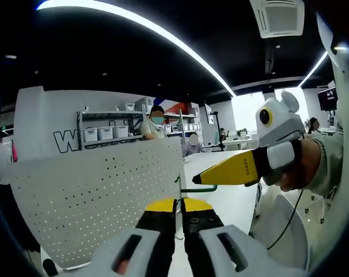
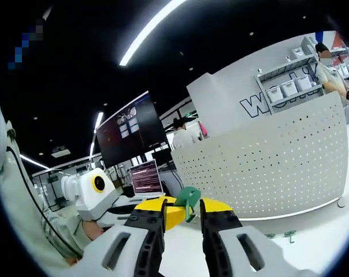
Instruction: Insert the hook assembly into the mounting plate slot until the hook locks in place.
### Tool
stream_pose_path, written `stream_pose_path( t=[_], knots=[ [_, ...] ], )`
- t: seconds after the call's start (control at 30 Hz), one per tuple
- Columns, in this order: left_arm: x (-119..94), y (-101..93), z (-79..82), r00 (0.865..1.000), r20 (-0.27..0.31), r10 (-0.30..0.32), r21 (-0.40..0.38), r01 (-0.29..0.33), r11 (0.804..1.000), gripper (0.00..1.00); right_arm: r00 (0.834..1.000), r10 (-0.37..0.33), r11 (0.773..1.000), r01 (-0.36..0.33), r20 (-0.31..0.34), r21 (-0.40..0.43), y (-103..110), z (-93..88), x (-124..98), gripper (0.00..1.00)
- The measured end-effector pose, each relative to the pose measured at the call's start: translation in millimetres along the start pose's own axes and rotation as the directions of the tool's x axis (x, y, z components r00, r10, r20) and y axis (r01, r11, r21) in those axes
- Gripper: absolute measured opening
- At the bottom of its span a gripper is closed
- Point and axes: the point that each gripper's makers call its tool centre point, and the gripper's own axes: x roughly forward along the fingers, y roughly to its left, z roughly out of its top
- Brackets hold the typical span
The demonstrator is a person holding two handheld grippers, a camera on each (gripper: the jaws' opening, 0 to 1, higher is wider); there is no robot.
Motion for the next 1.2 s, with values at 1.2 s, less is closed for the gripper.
stream_pose_path(
  t=[1.2],
  knots=[
    [-11,-6.4,11.1,0.999,0.046,0.002,-0.005,-0.002,1.000,0.04,0.999,-0.032,0.984,0.036,0.027,-0.173,18,-1.5,11,0.02]
  ],
)
